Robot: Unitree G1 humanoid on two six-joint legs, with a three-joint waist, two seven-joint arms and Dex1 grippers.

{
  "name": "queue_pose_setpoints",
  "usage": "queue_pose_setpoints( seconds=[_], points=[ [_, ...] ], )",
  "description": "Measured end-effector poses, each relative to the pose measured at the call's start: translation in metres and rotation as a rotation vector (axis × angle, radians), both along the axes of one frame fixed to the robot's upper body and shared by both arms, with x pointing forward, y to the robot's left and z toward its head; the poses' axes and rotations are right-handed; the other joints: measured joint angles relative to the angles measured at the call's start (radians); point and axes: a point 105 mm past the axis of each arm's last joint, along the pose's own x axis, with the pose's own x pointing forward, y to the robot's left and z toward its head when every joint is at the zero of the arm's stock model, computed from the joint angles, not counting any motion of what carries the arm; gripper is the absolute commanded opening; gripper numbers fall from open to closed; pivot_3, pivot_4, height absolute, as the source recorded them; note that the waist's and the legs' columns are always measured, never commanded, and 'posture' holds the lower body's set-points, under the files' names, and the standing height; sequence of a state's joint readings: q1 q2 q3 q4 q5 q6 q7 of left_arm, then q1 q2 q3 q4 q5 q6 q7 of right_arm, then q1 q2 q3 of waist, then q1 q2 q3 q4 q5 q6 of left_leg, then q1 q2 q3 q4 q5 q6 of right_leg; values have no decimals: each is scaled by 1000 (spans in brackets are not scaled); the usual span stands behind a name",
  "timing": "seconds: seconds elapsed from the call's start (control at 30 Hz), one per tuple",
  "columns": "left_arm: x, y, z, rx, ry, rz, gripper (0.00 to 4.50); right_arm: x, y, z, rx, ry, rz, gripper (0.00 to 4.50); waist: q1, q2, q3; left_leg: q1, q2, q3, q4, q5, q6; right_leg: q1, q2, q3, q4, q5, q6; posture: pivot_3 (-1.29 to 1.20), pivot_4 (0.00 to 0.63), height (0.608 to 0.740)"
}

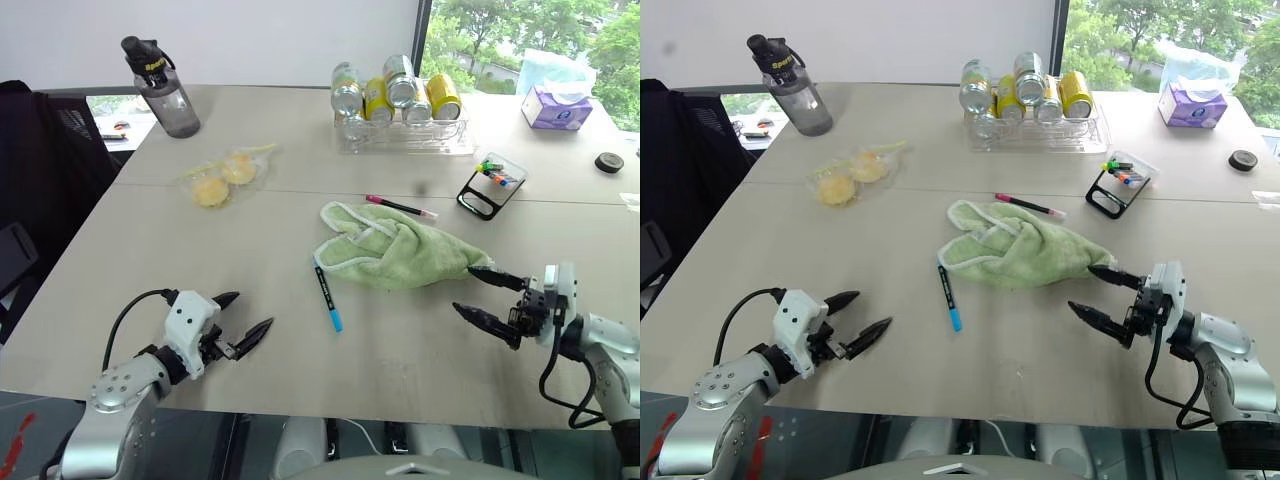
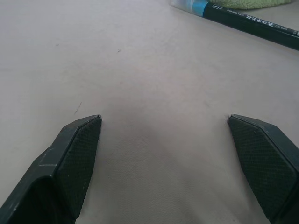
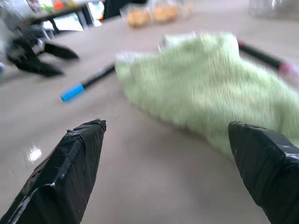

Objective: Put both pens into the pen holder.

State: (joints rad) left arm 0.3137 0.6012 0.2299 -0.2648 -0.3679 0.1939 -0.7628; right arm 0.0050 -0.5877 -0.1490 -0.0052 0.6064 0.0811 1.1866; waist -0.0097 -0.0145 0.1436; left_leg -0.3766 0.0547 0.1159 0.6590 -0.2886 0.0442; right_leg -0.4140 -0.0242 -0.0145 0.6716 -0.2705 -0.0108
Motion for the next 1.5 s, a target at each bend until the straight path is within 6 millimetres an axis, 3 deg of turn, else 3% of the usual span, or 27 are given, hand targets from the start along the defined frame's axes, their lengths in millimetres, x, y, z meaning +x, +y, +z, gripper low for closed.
queue_pose_setpoints(
  seconds=[0.1, 0.2, 0.37, 0.5, 0.6, 0.67, 0.77, 0.97, 1.0, 1.03, 1.13, 1.23, 1.27, 1.33, 1.5],
  points=[
    [-4, -9, 11, -56, 10, -84, 4463, 20, 3, 21, -65, -107, -39, 4500, -2, -2, 3, -2, 0, 0, 0, 0, 0, -1, 0, -1, 0, 1, 1, 0, 150, 739],
    [-4, -14, 20, -82, 4, -126, 4463, 28, 9, 28, -106, -141, -47, 4500, -2, -3, 4, -3, 0, -1, 0, 0, 0, -2, 1, -2, 0, 2, 4, 0, 150, 739],
    [-2, -29, 63, -137, -73, -274, 4463, 52, 46, 33, -270, -175, 13, 4500, -6, -4, 6, -3, 0, -1, 0, 3, -5, -2, 1, -2, -1, 2, 4, 0, 150, 739],
    [-7, -30, 74, -143, -58, -306, 4463, 60, 58, 15, -378, -154, 31, 4500, -4, -4, 6, -5, 0, -1, 0, 3, -5, -2, 2, -3, -4, 2, 5, 0, 150, 739],
    [-10, -32, 78, -142, -56, -316, 4463, 68, 54, -8, -487, -109, 7, 4500, -3, -5, 7, -5, -1, -1, 0, 3, -5, -2, 2, -3, -5, 2, 5, 0, 150, 739],
    [-11, -32, 79, -146, -54, -316, 4463, 71, 54, -11, -516, -104, 2, 4500, -4, -5, 7, -5, -1, -1, 0, 3, -5, -1, 2, -3, -5, 2, 5, 0, 150, 739],
    [-14, -35, 80, -142, -51, -322, 4500, 75, 54, -9, -543, -95, -8, 3685, -5, -5, 7, -4, 0, -1, 1, 3, -5, 0, 3, -3, -5, 2, 5, 0, 150, 739],
    [-15, -34, 79, -140, -42, -316, 4500, 75, 54, -11, -530, -71, -13, 903, -4, -5, 7, -4, 0, -1, 1, 3, -5, 0, 3, -3, -5, 2, 5, 0, 150, 739],
    [-15, -34, 80, -139, -44, -317, 4500, 74, 53, -10, -522, -71, -15, 238, -4, -5, 7, -4, 0, -1, 1, 3, -5, 0, 3, -3, -5, 2, 5, 0, 150, 739],
    [-14, -34, 80, -139, -45, -317, 4500, 74, 53, -9, -520, -73, -14, 57, -4, -5, 7, -4, 0, -1, 1, 3, -5, 0, 3, -3, -5, 2, 5, 0, 150, 739],
    [-12, -35, 83, -137, -58, -327, 4500, 70, 52, -6, -429, -55, -30, 57, -3, -5, 7, -4, 0, -1, 1, 3, -5, 0, 3, -3, -5, 2, 5, 0, 150, 739],
    [-8, -38, 88, -135, -78, -347, 4500, 65, 55, 16, -180, -69, -45, 57, -3, -4, 7, -5, 0, -1, 1, 3, -5, 0, 3, -3, -5, 2, 5, 0, 150, 739],
    [-6, -39, 90, -130, -84, -361, 4500, 61, 46, 36, -42, -76, -67, 57, -2, -4, 7, -5, 0, -1, 2, 3, -5, 0, 3, -3, -5, 2, 5, 0, 150, 739],
    [-3, -40, 91, -126, -82, -373, 4500, 57, 29, 56, 69, -81, -96, 57, 1, -5, 7, -5, 0, -1, 2, 3, -5, 0, 3, -3, -5, 3, 5, 0, 150, 739],
    [9, -52, 105, -124, -128, -440, 4500, 34, -40, 113, 419, -79, -175, 57, 9, -5, 8, -5, -1, -2, 2, 3, -5, 1, 3, -3, -5, 3, 5, 0, 150, 739]
  ],
)
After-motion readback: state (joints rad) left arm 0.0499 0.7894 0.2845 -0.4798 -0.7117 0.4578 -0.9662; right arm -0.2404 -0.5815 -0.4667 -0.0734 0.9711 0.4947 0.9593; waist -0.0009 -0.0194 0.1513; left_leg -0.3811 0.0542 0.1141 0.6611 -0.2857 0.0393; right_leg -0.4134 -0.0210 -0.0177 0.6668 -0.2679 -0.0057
